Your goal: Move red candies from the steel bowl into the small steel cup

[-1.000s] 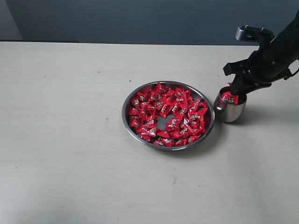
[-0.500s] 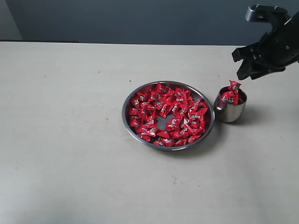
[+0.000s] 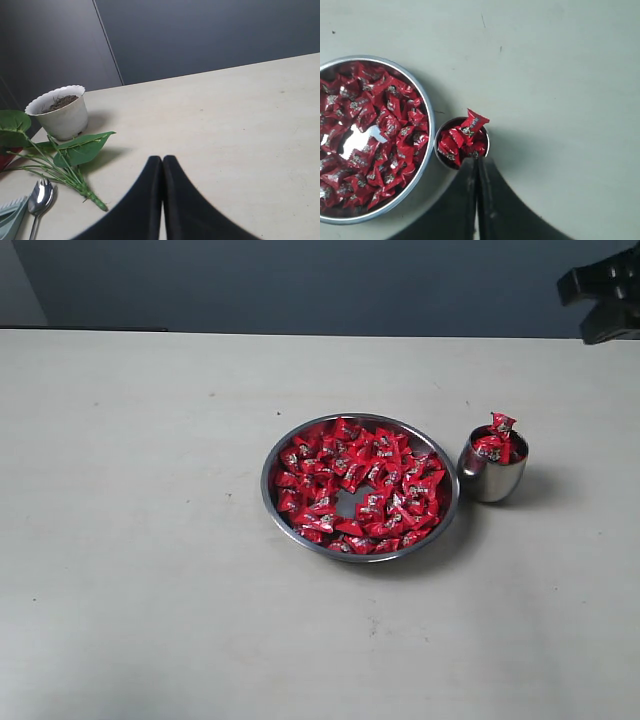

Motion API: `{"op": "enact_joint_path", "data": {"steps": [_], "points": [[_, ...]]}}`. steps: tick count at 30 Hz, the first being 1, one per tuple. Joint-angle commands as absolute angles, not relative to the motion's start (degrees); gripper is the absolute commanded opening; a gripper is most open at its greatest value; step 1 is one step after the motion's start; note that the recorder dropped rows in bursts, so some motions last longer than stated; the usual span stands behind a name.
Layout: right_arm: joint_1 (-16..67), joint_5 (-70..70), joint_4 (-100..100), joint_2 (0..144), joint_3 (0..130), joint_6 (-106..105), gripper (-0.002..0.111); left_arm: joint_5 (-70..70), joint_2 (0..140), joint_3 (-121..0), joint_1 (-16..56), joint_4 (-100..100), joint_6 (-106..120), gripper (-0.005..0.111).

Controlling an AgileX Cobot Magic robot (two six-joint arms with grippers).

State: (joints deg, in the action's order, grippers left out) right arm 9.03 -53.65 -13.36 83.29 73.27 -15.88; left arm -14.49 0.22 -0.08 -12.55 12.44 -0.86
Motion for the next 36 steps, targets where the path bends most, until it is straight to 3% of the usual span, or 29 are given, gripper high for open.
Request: {"op": "enact_joint_path", "data": {"steps": [1, 12, 22, 29, 36], "points": [[8.7, -56.2, -11.8, 74.6, 73.4, -14.3, 0.0, -13.7, 0.0, 0.0, -12.4, 12.7, -1.1, 0.0], [8.7, -59.3, -11.8, 50.0, 72.2, -13.0, 0.0, -13.7, 0.0, 0.0, -12.4, 12.7, -1.1, 0.0], [8.7, -52.9, -11.3, 26.7, 61.9, -13.0, 0.0, -13.7, 0.0, 0.0, -12.4, 12.7, -1.1, 0.0], [8.7, -46.2, -14.5, 20.4, 53.7, -11.0, 0.0, -13.7, 0.0, 0.0, -12.4, 12.7, -1.1, 0.0], [8.7, -60.4, -18.0, 19.0, 52.0, -10.5, 0.0, -13.7, 0.0, 0.0, -12.4, 12.7, -1.1, 0.0]]}}
